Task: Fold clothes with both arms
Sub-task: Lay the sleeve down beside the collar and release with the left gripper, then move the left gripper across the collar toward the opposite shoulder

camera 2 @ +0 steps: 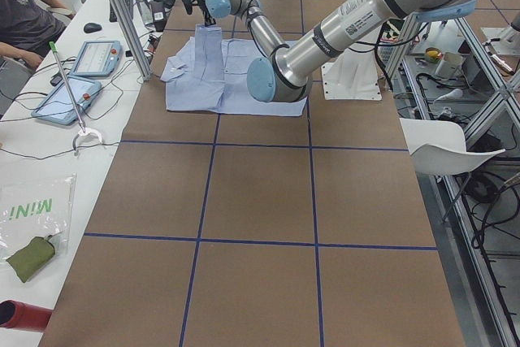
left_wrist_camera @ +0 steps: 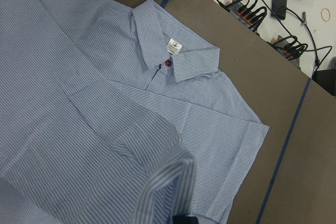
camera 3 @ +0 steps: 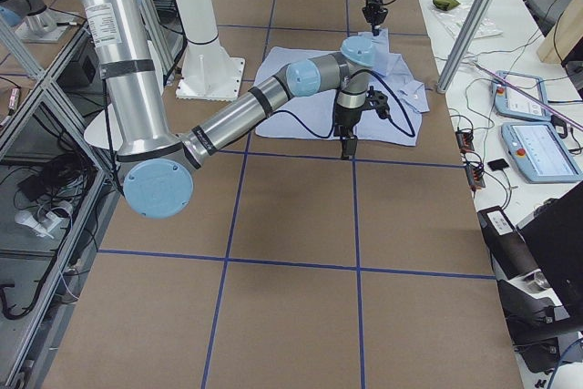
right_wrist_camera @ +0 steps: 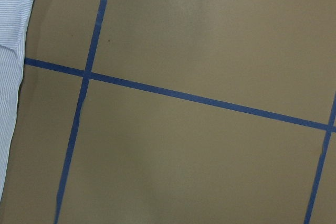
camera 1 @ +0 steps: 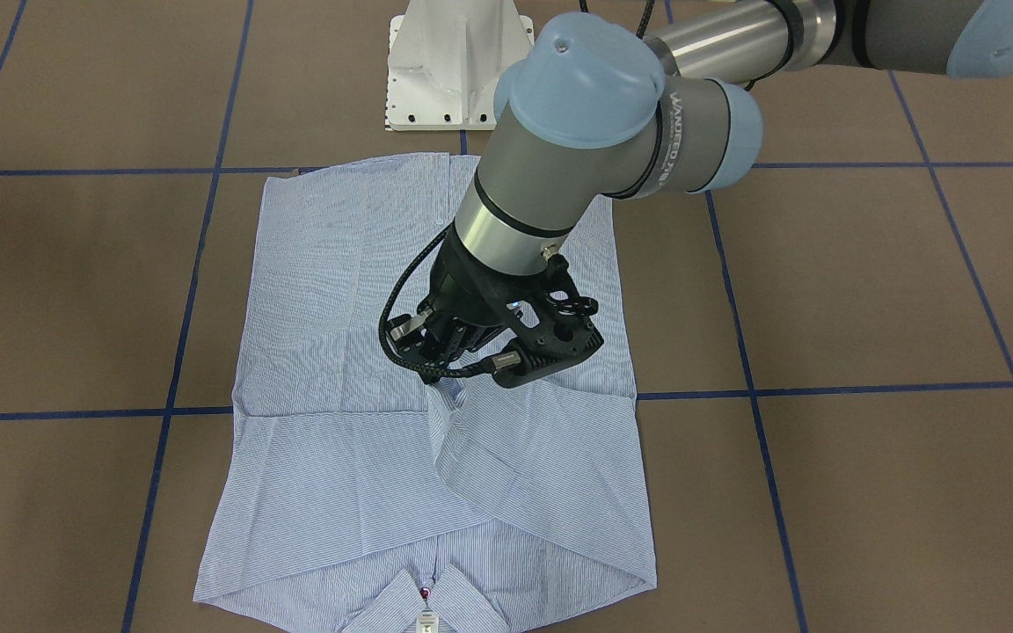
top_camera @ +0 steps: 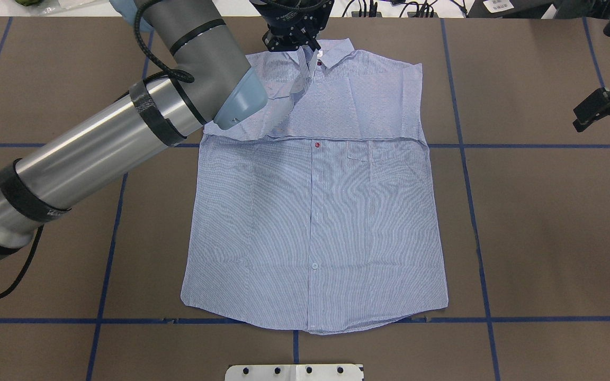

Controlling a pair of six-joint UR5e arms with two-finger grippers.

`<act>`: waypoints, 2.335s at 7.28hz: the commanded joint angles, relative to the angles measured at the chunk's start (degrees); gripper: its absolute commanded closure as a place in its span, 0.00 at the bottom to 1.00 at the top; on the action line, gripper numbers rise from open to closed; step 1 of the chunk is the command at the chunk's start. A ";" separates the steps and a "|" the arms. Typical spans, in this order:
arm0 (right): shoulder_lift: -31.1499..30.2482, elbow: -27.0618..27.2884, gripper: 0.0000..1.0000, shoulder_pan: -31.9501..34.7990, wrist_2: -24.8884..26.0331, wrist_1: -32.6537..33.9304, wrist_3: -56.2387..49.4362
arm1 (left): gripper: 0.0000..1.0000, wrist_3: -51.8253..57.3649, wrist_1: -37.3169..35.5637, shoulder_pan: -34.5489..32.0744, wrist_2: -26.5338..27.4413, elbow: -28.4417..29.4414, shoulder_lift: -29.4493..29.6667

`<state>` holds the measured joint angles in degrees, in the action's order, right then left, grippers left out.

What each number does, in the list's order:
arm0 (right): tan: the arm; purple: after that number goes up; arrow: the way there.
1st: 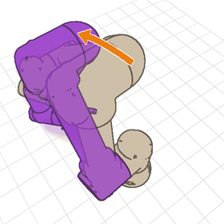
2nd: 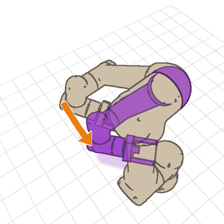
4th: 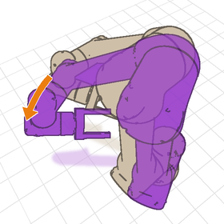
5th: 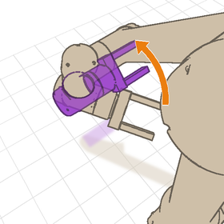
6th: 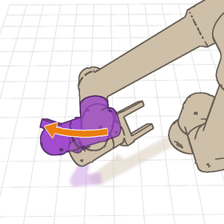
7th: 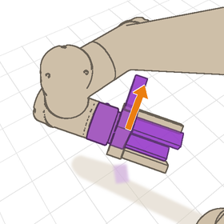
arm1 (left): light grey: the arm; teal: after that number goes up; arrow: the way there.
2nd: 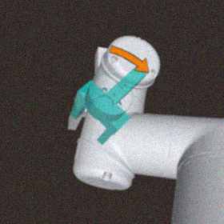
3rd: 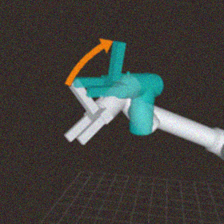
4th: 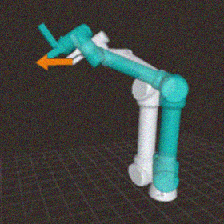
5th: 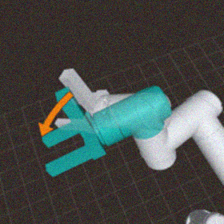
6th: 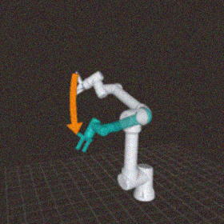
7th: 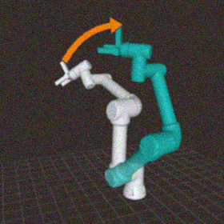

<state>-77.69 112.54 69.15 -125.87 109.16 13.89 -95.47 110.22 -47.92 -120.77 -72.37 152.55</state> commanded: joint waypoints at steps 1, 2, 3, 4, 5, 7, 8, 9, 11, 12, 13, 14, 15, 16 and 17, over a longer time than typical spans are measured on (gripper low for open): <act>0.00 -0.13 0.00 0.20 0.01 0.00 0.00 | 1.00 -0.25 1.75 0.37 0.10 0.74 0.11; 0.00 -0.22 0.00 0.20 0.01 0.00 0.00 | 1.00 -0.25 2.28 0.80 0.10 0.91 0.20; 0.00 -0.39 0.00 0.20 0.10 -0.09 0.00 | 1.00 -1.03 5.07 1.24 0.27 2.57 0.20; 0.00 -0.39 0.00 0.20 0.10 -0.09 0.00 | 1.00 -1.82 7.36 1.68 0.36 3.63 0.29; 0.00 -0.39 0.00 0.20 0.10 -0.09 0.00 | 1.00 -1.92 7.47 1.69 0.36 3.81 0.38; 0.00 -0.39 0.00 0.20 0.01 0.00 0.00 | 1.00 -2.18 9.99 2.03 0.36 4.86 0.38; 0.00 -0.39 0.00 0.20 0.01 0.00 0.00 | 1.00 -2.44 12.45 2.47 0.54 6.09 0.38; 0.09 -0.39 0.00 0.20 0.10 0.00 0.00 | 1.00 -2.71 13.87 3.26 1.67 6.79 0.55; 0.09 -0.83 0.00 0.20 0.10 -0.09 0.00 | 1.00 -4.63 19.82 7.64 7.63 10.99 0.81; 0.09 -0.75 0.00 0.20 0.10 -0.09 0.00 | 1.00 -5.25 22.82 9.84 11.23 15.28 2.64; 0.09 -0.75 0.00 0.20 0.10 -0.09 0.00 | 1.00 -5.95 24.85 11.60 14.05 17.50 3.62; 0.09 -0.75 0.00 0.20 0.10 -0.09 0.00 | 1.00 -6.13 26.96 12.40 14.16 18.83 3.72; 0.09 -0.75 0.00 0.20 0.10 -0.09 0.00 | 1.00 -6.05 28.98 12.84 15.12 19.97 3.72; 0.09 -0.75 0.00 0.20 0.10 -0.09 0.00 | 1.00 -6.05 31.18 13.63 16.35 21.29 3.80; 0.09 -0.75 0.00 0.20 0.10 -0.09 0.00 | 1.00 -6.05 32.16 14.16 16.45 21.56 3.98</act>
<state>-77.61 111.80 69.35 -125.77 109.07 13.89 -101.50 140.51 -34.53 -104.98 -51.68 156.35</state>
